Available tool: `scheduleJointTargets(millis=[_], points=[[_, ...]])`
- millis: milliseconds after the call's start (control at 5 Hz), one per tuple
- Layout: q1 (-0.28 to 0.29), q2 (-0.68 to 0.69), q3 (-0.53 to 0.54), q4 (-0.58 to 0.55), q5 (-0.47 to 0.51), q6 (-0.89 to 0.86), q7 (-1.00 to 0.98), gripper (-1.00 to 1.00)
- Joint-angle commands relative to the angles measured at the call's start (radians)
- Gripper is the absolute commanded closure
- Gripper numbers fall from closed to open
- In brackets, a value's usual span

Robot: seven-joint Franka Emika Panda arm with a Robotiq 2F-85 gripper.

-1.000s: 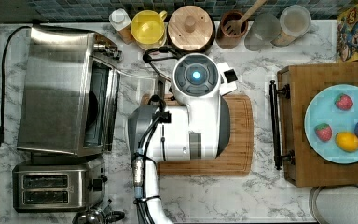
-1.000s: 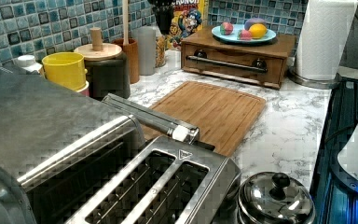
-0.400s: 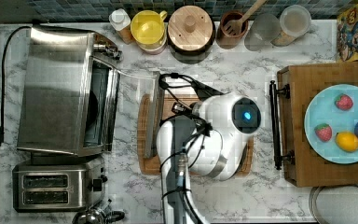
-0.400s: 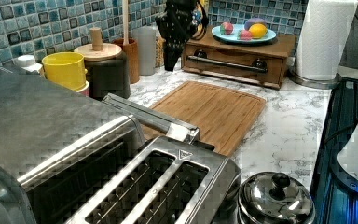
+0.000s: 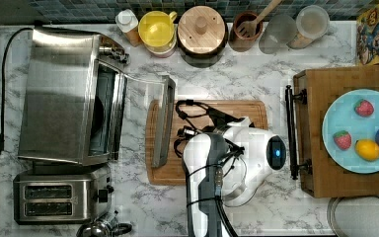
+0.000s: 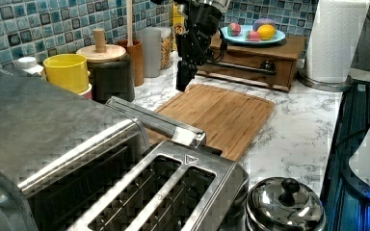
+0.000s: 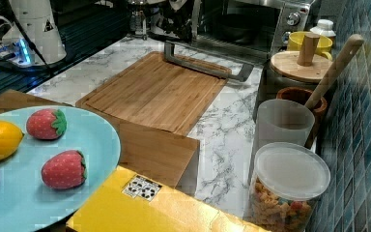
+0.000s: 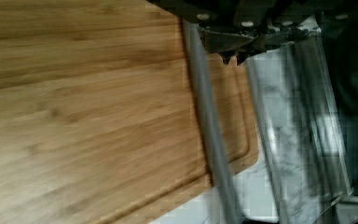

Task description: Close the oven.

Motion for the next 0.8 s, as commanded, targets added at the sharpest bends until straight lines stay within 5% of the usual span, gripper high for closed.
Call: scheduleJointTargets(millis=[200,600,800], points=[[0.032,0.080,0.031,-0.037,0.396,0.188,-0.406,1.00],[-0.057,0.156,0.117,0.027,0.468,0.075,-0.548,1.00],[0.002,0.187,0.114,0.041,0.535,0.095,-0.612,1.00]])
